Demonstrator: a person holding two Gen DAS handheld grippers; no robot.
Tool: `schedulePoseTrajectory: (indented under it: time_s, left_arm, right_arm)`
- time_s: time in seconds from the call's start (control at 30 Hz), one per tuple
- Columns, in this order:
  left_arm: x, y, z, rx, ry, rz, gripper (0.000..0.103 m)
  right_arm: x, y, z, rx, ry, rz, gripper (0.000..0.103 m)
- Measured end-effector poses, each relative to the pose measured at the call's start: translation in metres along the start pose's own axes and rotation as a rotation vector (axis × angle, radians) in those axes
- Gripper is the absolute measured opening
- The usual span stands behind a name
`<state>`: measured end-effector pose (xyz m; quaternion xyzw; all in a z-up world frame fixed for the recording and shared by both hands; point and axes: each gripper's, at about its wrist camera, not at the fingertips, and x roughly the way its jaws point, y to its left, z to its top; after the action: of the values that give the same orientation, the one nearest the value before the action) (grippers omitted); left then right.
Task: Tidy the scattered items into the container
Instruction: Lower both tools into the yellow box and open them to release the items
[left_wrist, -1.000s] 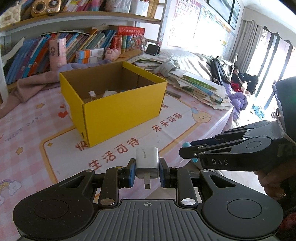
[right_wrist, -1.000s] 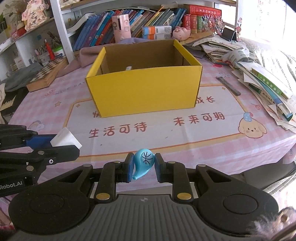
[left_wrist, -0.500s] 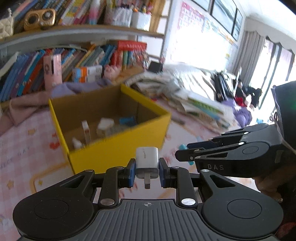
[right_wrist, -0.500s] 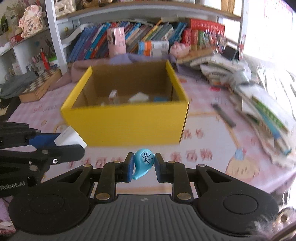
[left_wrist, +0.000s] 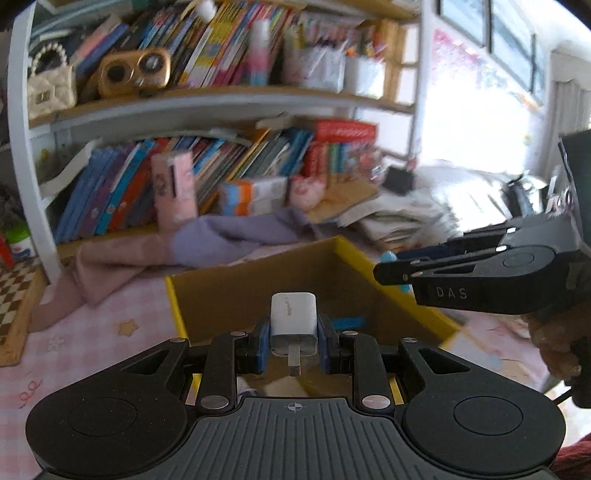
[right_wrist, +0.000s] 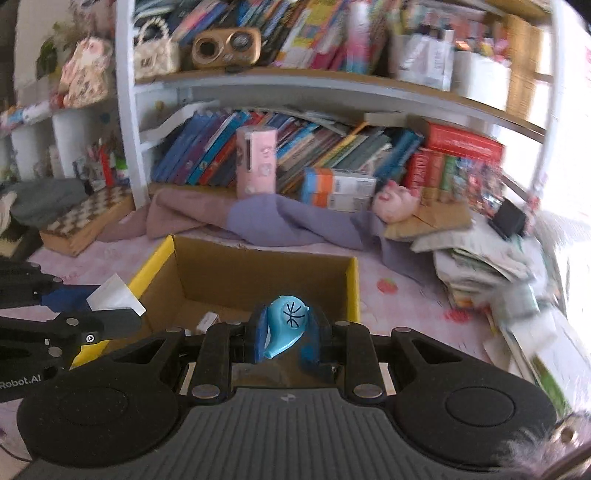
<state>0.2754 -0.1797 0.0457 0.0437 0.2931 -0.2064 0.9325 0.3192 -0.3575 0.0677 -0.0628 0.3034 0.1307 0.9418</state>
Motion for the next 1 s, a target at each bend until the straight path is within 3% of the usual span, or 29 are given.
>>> schedulePoseTrajectory:
  time_s: [0.17, 0.4, 0.83, 0.93, 1.0]
  left_arm:
    - [0.040, 0.000, -0.004, 0.019, 0.093, 0.041, 0.024]
    - [0.080, -0.007, -0.015, 0.047, 0.201, 0.037, 0.024]
    - [0.094, -0.010, -0.023, 0.005, 0.228, 0.065, 0.025]
    - [0.090, -0.011, -0.022, 0.001, 0.215, 0.079, 0.029]
    - [0.086, -0.012, -0.022, 0.001, 0.202, 0.101, 0.050]
  right_arm:
    - [0.054, 0.004, 0.003, -0.066, 0.102, 0.043, 0.022]
    - [0.101, 0.008, -0.005, -0.156, 0.238, 0.095, 0.022]
    - [0.121, 0.010, -0.006, -0.199, 0.300, 0.157, 0.022]
    - [0.121, 0.010, -0.005, -0.193, 0.296, 0.153, 0.022]
    - [0.117, 0.010, -0.005, -0.192, 0.277, 0.145, 0.024]
